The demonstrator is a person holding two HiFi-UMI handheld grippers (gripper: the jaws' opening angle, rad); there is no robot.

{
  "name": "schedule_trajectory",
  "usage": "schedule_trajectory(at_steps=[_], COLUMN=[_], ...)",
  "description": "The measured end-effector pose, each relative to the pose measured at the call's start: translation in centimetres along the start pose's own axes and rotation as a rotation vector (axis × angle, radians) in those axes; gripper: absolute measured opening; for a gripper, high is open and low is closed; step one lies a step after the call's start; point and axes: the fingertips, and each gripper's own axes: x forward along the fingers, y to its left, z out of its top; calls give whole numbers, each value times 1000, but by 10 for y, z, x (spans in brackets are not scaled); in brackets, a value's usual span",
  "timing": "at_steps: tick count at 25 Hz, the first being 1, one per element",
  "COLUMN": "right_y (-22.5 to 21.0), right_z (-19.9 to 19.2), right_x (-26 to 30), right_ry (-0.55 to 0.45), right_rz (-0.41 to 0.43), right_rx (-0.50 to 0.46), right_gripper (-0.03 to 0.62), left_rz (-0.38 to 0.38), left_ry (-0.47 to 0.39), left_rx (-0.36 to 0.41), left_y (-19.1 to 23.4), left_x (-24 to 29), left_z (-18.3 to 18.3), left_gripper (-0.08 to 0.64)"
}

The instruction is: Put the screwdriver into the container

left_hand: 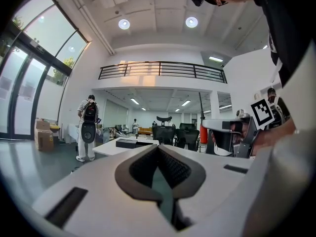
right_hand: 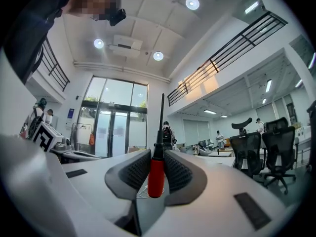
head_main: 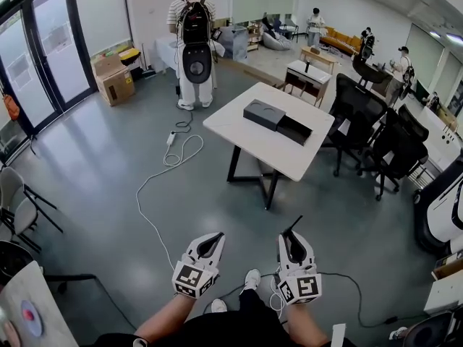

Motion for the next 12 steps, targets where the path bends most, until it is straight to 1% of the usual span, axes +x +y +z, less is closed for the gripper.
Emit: schedule_trajectory(at_steps=[5, 8, 12], right_y=[-22, -42, -74], right_z=[-3, -6, -9], right_x=[30, 51, 84], right_ry=[-10, -8, -10], right_rz=[13, 19, 35], right_rx=[-7, -8, 0], right_gripper=[101, 100, 101], left_rz=[8, 7, 24], left_ry=[4, 5, 12], left_rx=[1, 8, 7], left_y=[13, 19, 31], left_x=[34, 61, 105], left_z=[0, 2, 5], left_gripper=[6, 6, 6])
